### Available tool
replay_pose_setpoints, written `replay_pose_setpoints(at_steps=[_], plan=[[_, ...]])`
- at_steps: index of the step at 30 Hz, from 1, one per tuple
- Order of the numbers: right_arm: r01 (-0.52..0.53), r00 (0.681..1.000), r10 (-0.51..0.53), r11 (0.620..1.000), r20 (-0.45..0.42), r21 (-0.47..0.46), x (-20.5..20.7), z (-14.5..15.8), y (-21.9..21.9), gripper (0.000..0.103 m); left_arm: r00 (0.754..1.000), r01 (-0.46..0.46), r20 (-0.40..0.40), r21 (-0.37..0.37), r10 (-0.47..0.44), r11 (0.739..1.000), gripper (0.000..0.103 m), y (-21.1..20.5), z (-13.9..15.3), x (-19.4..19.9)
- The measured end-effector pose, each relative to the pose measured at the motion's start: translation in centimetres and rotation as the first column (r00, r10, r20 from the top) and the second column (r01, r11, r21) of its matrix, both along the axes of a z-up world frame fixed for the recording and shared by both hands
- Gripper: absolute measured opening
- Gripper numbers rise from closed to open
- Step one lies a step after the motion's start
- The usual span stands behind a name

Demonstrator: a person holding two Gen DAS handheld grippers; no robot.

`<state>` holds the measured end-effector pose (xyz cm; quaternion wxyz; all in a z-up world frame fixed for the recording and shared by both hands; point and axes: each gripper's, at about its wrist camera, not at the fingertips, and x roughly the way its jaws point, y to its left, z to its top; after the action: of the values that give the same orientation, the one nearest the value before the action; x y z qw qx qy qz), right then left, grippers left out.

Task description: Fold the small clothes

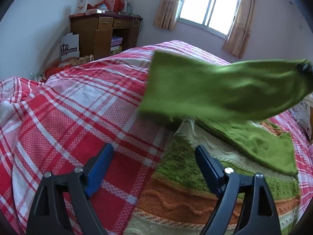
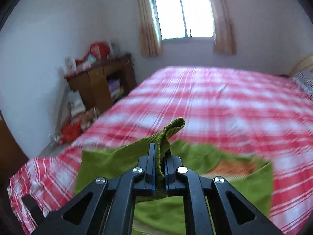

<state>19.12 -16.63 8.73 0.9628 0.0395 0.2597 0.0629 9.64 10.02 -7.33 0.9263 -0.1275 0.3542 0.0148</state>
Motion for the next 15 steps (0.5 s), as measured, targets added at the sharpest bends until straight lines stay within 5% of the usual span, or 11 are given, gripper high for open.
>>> replay_pose_setpoints(at_steps=[3,7,15], plan=[[0.067,0.997,-0.065,0.995,0.031,-0.068,-1.1,0.9,-3.0,0.006,1.0,-0.004,-0.007,0.021,0.005,1.0,0.088,-0.2,0.0,0.0],[0.159,0.987,-0.162,0.982,-0.023,-0.099,-1.4,-1.7,-8.0,0.006,1.0,-0.009,-0.01,0.029,0.009,1.0,0.088,-0.4,0.0,0.0],[0.223,0.935,-0.242,0.97,-0.261,-0.098,-1.5,-12.8,-13.9,0.006,0.999,-0.02,-0.04,0.11,0.024,0.994,0.088,-1.5,-0.1,0.4]])
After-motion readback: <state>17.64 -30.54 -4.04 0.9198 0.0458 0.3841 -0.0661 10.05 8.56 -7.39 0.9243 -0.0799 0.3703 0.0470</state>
